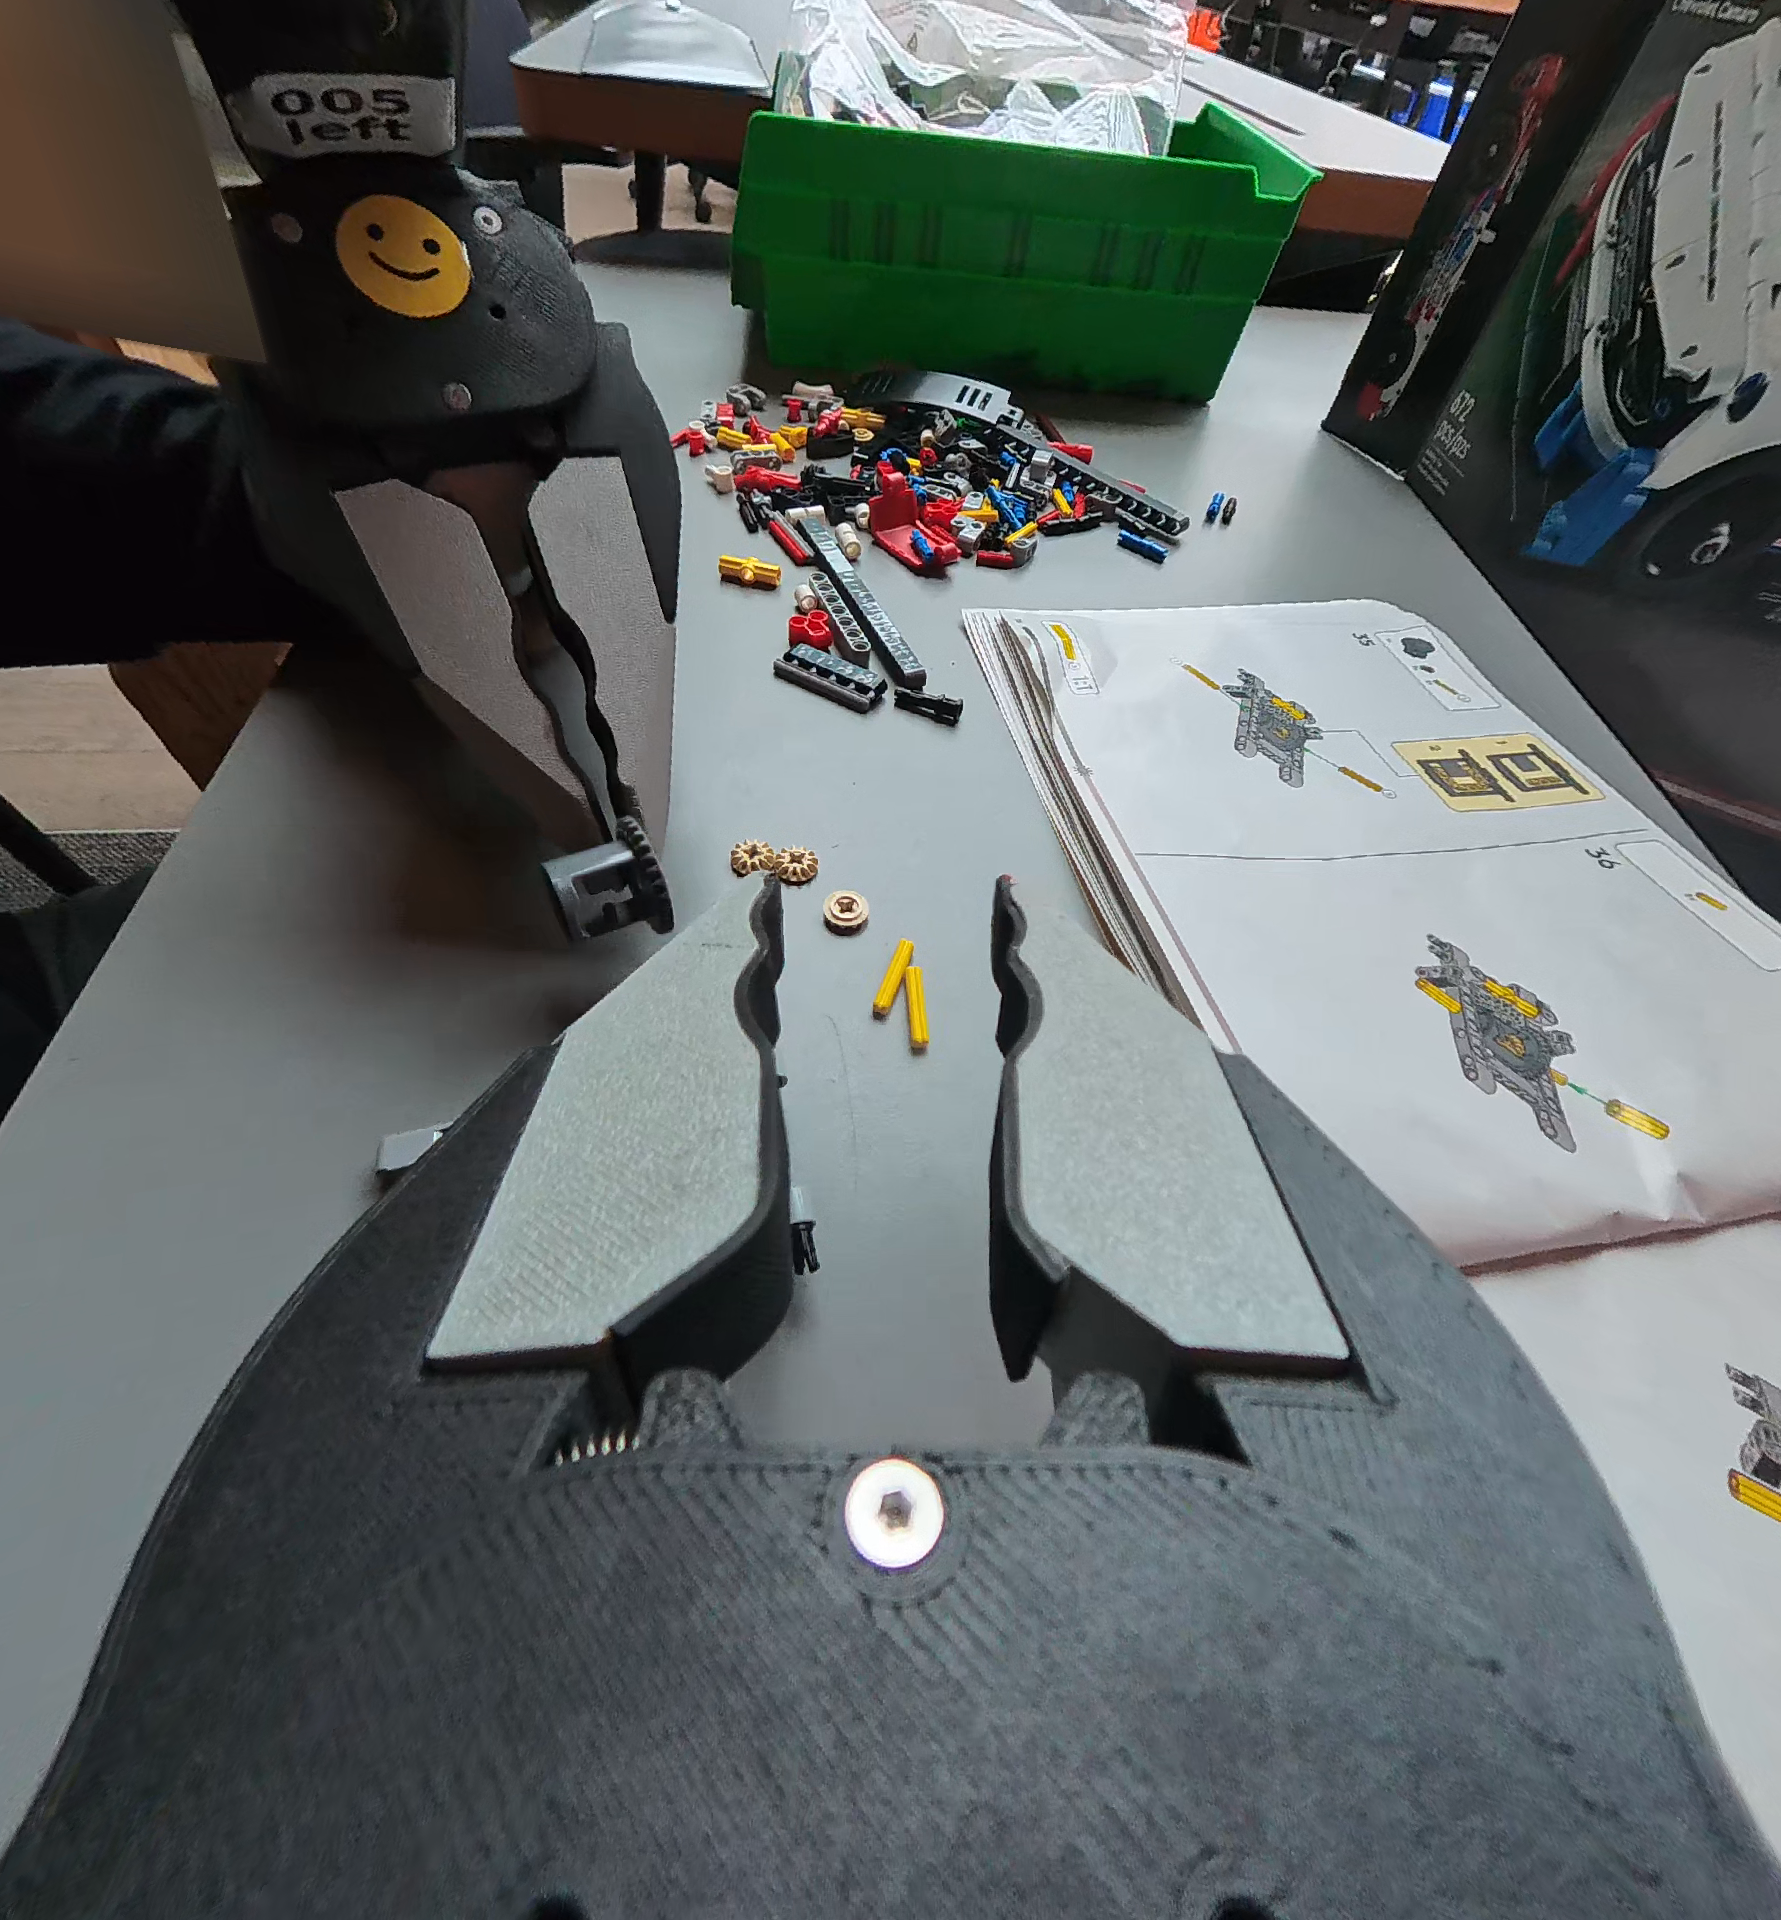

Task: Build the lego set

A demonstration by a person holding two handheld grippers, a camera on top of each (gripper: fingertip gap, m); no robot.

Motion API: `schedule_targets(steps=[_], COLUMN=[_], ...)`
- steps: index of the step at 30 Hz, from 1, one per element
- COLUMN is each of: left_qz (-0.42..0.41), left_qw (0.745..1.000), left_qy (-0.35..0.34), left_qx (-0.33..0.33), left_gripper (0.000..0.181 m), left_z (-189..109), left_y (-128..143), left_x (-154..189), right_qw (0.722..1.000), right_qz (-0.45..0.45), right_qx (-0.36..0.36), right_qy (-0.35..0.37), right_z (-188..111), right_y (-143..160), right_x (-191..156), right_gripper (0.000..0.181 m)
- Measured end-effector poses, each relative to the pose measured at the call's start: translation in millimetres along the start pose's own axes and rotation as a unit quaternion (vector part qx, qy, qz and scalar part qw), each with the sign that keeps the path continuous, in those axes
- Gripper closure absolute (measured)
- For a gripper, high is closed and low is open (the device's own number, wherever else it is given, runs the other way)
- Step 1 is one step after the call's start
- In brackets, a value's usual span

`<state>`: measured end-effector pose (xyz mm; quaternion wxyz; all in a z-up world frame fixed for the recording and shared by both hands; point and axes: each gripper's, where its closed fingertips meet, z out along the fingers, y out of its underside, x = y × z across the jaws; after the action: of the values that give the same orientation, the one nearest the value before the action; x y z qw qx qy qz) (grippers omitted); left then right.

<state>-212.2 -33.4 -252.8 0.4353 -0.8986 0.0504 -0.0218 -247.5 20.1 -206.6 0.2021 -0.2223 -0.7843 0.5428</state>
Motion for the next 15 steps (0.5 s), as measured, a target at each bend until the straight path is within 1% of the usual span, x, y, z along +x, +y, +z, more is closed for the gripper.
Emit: schedule_targets(steps=[15], left_qz=[0.002], left_qw=[1.0], left_qy=[-0.001], left_qx=[0.0], left_gripper=[0.181], left_z=[0.0], left_y=[-0.1], left_x=[0.2], right_qw=[1.0], right_qz=[-0.006], right_qx=[0.001], right_qy=[-0.012], right_z=[-0.2], right_y=[-0.3], right_x=[-4.5], right_gripper=[0.149])
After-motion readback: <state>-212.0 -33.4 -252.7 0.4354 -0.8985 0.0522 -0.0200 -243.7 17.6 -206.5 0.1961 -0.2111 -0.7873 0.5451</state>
